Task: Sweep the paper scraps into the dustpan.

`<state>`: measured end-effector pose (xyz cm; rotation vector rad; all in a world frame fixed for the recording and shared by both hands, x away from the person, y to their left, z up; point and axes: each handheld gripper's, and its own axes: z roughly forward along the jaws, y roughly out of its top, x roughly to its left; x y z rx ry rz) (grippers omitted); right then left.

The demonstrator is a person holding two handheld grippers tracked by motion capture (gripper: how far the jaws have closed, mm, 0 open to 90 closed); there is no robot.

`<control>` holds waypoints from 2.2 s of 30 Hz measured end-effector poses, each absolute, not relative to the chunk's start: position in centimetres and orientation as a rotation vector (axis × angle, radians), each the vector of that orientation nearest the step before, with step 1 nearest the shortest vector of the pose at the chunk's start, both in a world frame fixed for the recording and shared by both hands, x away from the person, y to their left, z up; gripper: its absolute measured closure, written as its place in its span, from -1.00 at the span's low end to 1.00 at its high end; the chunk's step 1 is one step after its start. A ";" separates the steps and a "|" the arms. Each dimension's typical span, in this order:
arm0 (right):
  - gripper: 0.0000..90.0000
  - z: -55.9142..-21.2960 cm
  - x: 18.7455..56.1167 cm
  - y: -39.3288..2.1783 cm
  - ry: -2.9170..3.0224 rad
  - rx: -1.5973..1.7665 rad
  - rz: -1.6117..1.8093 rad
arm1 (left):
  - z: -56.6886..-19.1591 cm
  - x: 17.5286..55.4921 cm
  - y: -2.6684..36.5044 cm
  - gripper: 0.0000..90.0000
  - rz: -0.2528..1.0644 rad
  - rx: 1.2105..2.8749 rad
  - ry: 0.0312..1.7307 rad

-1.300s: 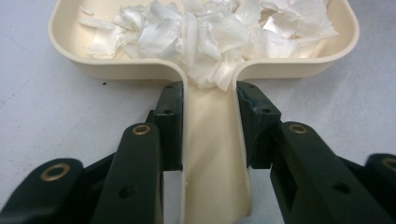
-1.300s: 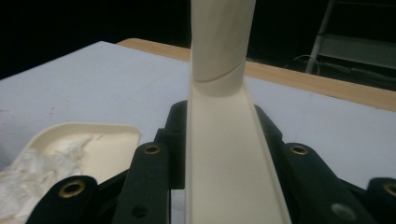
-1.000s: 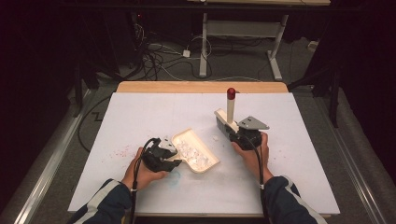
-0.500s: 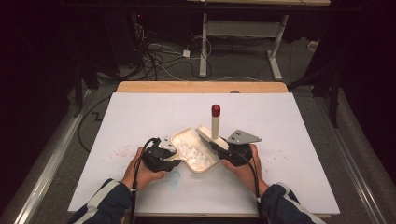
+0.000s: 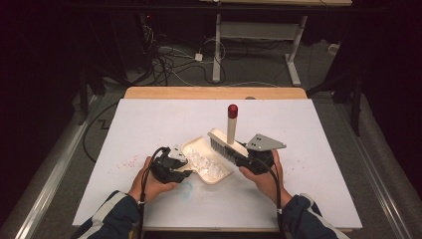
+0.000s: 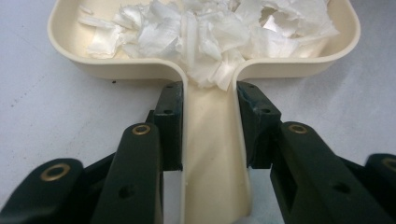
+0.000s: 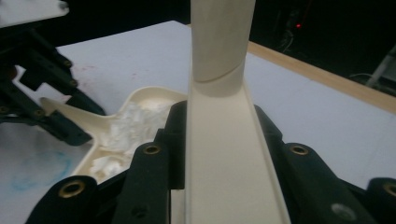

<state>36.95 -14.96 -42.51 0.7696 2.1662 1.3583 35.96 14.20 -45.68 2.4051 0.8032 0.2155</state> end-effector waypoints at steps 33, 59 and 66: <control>0.49 -45.6 42.2 -13.6 2.319 0.623 1.298 | -45.9 36.2 14.3 0.41 0.197 2.407 0.811; 0.49 -43.3 39.8 -14.2 2.371 0.575 1.338 | -45.8 36.1 14.5 0.41 0.207 2.414 0.810; 0.49 -42.0 39.5 -15.2 2.306 0.599 1.425 | -45.9 36.1 14.5 0.41 0.207 2.417 0.808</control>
